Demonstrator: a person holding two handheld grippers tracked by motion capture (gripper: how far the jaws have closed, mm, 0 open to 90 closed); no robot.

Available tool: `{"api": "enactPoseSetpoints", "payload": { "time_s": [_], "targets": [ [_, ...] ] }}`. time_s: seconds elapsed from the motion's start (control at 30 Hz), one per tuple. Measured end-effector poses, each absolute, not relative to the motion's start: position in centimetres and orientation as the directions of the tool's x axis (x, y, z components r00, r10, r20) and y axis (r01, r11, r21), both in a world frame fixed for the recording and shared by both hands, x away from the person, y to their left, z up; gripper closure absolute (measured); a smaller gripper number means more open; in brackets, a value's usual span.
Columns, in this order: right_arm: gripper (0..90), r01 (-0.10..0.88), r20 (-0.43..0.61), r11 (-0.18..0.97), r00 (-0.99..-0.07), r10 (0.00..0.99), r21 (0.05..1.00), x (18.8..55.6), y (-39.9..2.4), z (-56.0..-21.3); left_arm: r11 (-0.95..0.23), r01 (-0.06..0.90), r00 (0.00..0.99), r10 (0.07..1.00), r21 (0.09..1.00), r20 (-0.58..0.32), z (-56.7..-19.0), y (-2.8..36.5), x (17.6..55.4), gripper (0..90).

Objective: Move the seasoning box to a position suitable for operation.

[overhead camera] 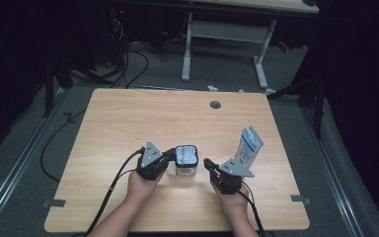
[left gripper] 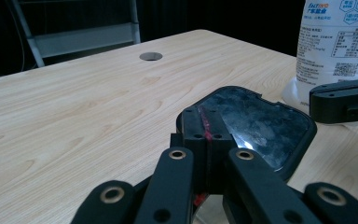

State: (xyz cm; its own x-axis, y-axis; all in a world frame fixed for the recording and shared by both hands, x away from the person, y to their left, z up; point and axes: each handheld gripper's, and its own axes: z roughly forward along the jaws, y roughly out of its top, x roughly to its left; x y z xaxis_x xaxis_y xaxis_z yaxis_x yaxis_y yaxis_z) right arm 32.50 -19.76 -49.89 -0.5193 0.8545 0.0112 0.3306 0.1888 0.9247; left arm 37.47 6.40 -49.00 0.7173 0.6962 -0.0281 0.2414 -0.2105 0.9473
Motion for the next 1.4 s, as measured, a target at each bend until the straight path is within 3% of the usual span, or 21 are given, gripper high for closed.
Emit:
{"api": "enactPoseSetpoints", "payload": {
  "time_s": [1.4],
  "targets": [
    [86.5,0.338,0.035,0.169,-0.522,0.852,0.926,32.27,-19.78,-50.5,-0.215,0.237,0.719,0.694,0.948,-0.022,-48.71,7.04,37.09,90.0]
  ]
}}
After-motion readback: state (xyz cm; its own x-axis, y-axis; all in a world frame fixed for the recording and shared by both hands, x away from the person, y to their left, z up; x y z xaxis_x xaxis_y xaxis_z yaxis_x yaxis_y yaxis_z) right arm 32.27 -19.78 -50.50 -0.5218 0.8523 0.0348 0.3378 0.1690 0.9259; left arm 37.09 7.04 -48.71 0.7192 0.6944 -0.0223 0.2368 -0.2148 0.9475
